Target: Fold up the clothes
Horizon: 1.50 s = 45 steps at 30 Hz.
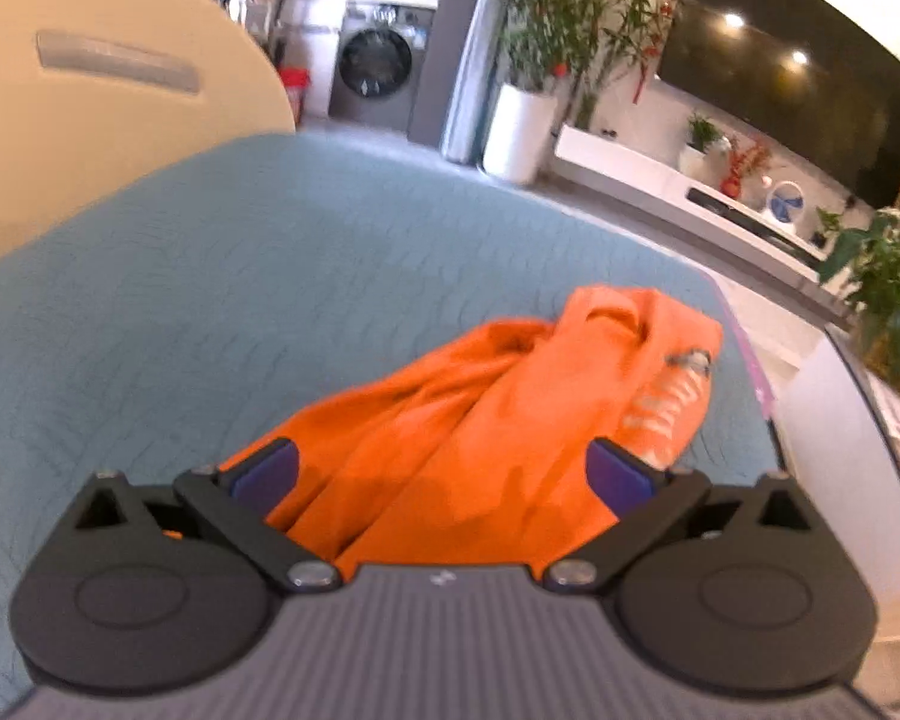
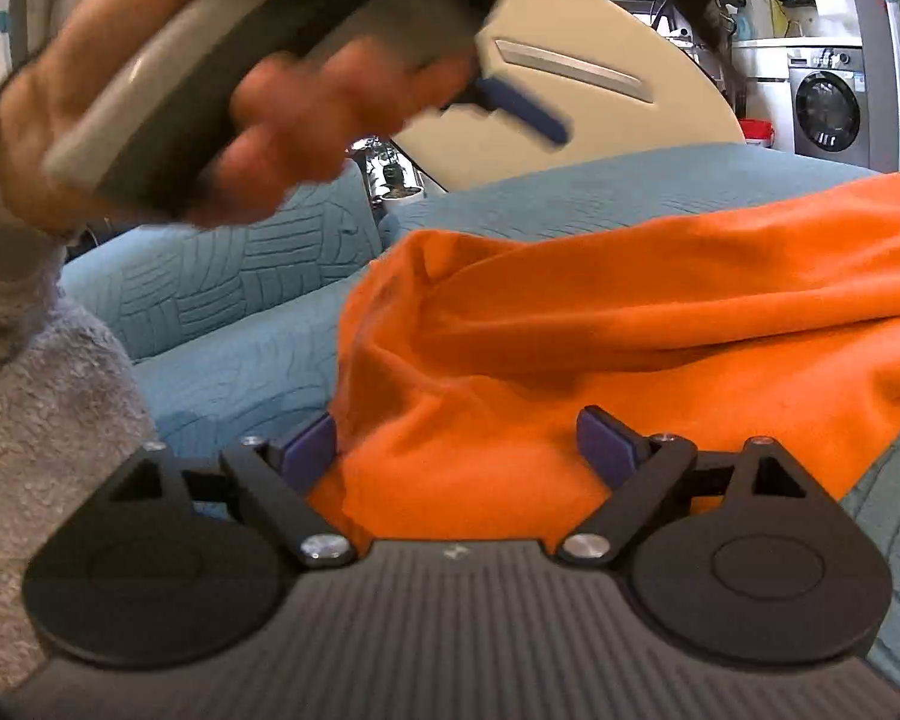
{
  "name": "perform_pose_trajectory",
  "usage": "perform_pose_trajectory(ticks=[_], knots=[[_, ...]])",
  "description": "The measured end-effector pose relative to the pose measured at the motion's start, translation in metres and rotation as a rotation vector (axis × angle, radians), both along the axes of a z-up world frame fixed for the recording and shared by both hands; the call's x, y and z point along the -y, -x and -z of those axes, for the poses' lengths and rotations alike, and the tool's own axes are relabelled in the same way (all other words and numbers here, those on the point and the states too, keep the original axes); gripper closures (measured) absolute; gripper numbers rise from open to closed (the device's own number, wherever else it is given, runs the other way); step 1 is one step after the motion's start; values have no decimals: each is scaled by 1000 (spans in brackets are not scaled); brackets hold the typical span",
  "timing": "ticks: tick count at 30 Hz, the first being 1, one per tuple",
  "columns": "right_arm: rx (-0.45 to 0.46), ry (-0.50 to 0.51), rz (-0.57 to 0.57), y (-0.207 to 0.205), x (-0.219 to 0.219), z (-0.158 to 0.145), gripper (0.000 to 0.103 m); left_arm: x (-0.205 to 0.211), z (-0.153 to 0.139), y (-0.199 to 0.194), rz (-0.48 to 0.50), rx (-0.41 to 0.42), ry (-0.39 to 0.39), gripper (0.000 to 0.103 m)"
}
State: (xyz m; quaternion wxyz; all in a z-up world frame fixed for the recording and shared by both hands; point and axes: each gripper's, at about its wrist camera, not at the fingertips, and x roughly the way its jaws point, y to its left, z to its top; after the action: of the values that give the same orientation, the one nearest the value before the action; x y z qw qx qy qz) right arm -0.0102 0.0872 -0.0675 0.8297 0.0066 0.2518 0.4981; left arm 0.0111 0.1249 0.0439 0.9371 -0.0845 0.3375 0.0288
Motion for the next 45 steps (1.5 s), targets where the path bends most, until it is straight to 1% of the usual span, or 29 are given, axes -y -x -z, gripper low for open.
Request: perform_pose_trajectory(ticks=[2, 3, 4, 6, 7, 8, 9, 11, 13, 15, 16, 18, 20, 22, 27, 30, 33, 34, 35, 37, 40, 43, 44, 45], knots=[[8, -7, 23, 1, 6, -3, 14, 11, 6, -8, -24, -14, -54, 0], [21, -4, 34, 2, 8, -6, 14, 12, 10, -8, -41, -21, -54, 0], [30, -2, 37, 3, 11, -8, 14, 11, 19, -7, -73, -33, -41, 0], [67, 14, 41, -4, 24, -15, 13, 7, 33, -7, -92, -67, -8, 0], [78, 21, 48, -5, 27, -17, 13, 3, 48, -8, -84, -119, 28, 0], [102, 42, 72, -9, 33, -19, 13, 0, 54, -10, -77, -152, 47, 0], [116, 61, 97, -14, 38, -21, 13, -1, 58, -12, -76, -166, 54, 0], [114, 90, 161, -29, 44, -19, 14, -13, 74, -21, -93, -215, 88, 0], [109, 103, 217, -41, 51, -17, 14, -16, 79, -25, -97, -218, 87, 0], [74, 68, 344, -57, 67, -12, 14, -14, 82, -29, -94, -217, 47, 0], [61, 59, 372, -61, 70, -10, 14, -12, 83, -31, -92, -217, 27, 0], [-15, 39, 442, -79, 76, 1, 14, -6, 85, -36, -84, -220, -5, 0], [-115, 45, 460, -100, 85, 10, 12, -1, 84, -34, -77, -224, -32, 0], [-127, 41, 453, -102, 86, 11, 9, -2, 81, -33, -74, -229, -24, 0], [-71, 127, 456, -98, 72, 9, 9, -8, 74, -30, -85, -232, 38, 0], [-77, 116, 458, -103, 73, 8, 9, -16, 69, -28, -111, -201, 92, 0], [-141, -10, 484, -105, 91, 6, 9, -19, 63, -23, -119, -168, 142, 0], [-159, -51, 487, -95, 100, 9, 9, -19, 62, -22, -128, -162, 152, 0], [-219, -162, 492, -94, 114, 12, 9, -18, 63, -23, -133, -163, 150, 0], [-269, -264, 535, -100, 134, 10, 9, -15, 66, -25, -143, -165, 126, 0], [-219, -295, 600, -104, 155, -5, 9, -9, 69, -27, -158, -160, 91, 0], [-156, -314, 675, -118, 180, -23, 9, -6, 68, -27, -132, -153, 104, 0], [-156, -331, 700, -125, 188, -24, 9, -6, 68, -27, -123, -150, 101, 0], [-169, -372, 731, -135, 201, -25, 9, -5, 68, -27, -116, -148, 100, 0]])
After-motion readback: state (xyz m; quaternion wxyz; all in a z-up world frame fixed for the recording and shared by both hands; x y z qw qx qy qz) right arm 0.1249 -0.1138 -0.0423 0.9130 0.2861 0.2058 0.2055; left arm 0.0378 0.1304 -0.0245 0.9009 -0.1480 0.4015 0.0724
